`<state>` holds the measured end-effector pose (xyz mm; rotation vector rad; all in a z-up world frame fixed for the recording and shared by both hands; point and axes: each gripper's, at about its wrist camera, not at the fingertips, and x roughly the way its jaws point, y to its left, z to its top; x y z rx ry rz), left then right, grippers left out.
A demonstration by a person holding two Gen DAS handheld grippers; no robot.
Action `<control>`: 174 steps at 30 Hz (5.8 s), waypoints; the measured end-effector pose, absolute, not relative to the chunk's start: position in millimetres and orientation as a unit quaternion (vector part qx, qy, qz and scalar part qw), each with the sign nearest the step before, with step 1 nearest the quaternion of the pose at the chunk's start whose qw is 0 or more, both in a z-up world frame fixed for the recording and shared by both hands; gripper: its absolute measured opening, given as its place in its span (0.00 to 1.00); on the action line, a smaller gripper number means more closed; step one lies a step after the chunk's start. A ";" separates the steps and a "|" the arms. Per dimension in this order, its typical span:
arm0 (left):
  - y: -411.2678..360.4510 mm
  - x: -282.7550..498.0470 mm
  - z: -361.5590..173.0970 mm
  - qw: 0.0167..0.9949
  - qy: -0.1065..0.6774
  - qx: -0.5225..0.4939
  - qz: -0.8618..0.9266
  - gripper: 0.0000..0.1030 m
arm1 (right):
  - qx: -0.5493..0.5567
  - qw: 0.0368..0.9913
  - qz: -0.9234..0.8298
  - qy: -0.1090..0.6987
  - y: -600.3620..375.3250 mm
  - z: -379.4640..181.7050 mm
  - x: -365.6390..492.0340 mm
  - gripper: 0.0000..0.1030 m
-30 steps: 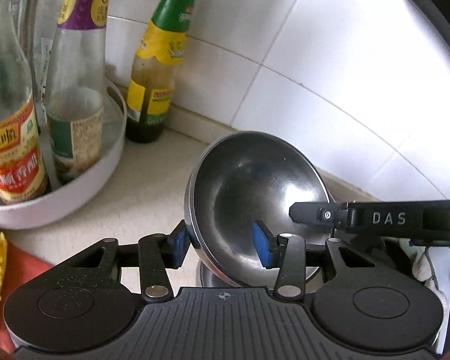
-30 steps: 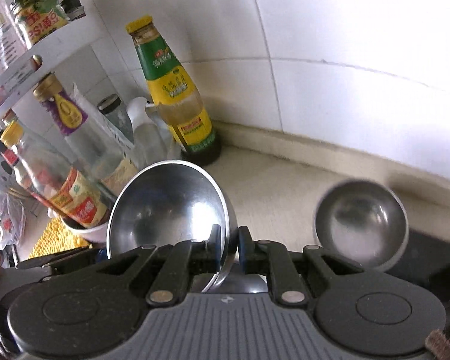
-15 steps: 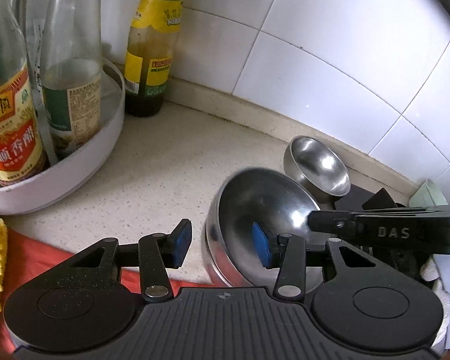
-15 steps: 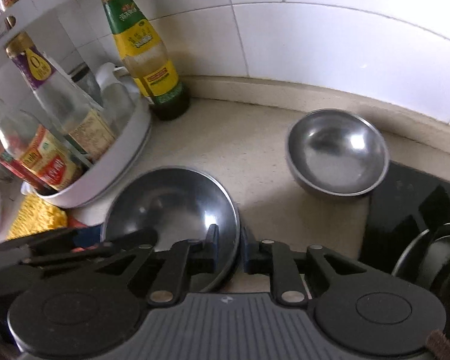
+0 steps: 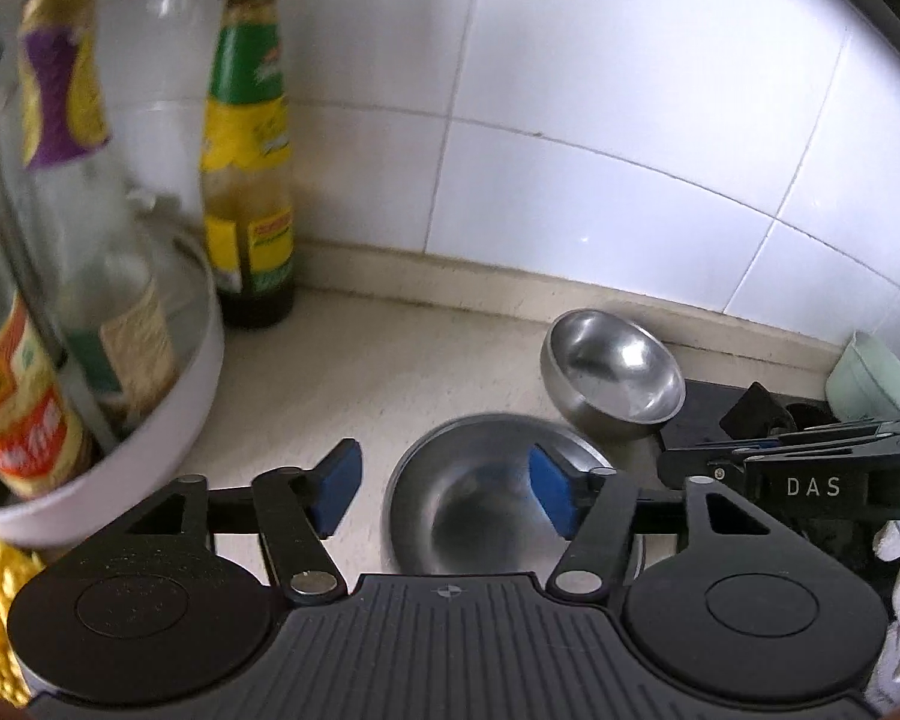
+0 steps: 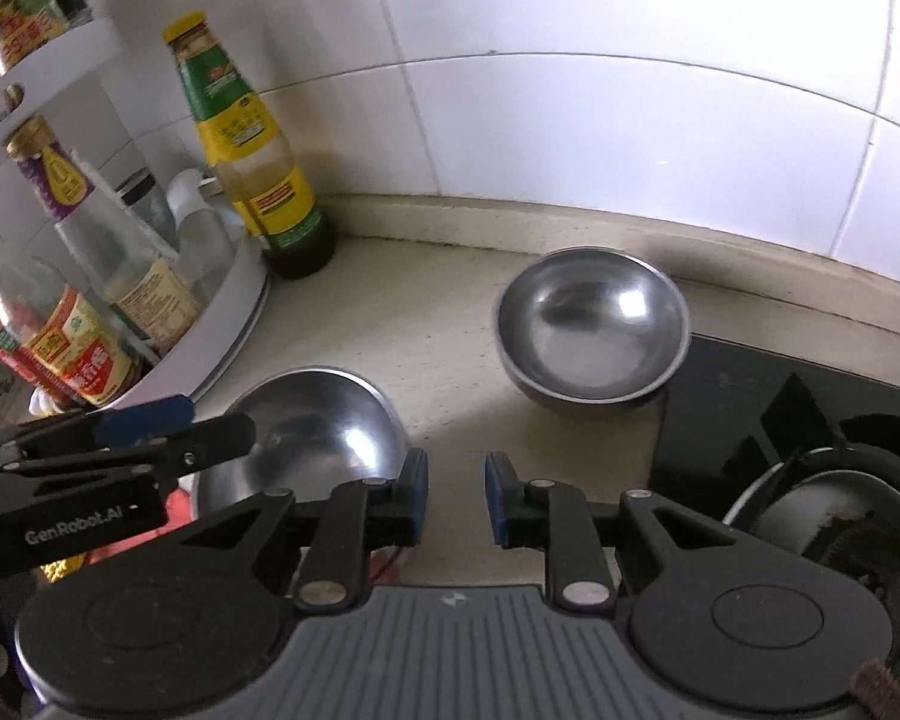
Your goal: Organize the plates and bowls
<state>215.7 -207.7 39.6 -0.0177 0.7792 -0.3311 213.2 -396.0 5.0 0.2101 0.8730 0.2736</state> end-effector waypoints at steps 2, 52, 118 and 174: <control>-216.2 217.2 43.3 0.914 0.370 0.007 -0.166 0.72 | 0.105 0.893 0.126 0.418 -401.8 5.5 213.6 0.19; -340.7 339.1 -12.2 0.850 0.437 0.156 -0.250 0.79 | 0.164 0.880 0.048 0.442 -475.1 -40.8 303.5 0.28; -246.6 263.1 90.6 0.864 0.410 0.110 -0.272 0.55 | 0.139 0.896 0.146 0.396 -391.6 83.9 208.8 0.15; -209.4 240.2 47.7 0.844 0.461 0.112 -0.250 0.59 | 0.120 0.854 0.158 0.482 -330.0 39.5 196.7 0.15</control>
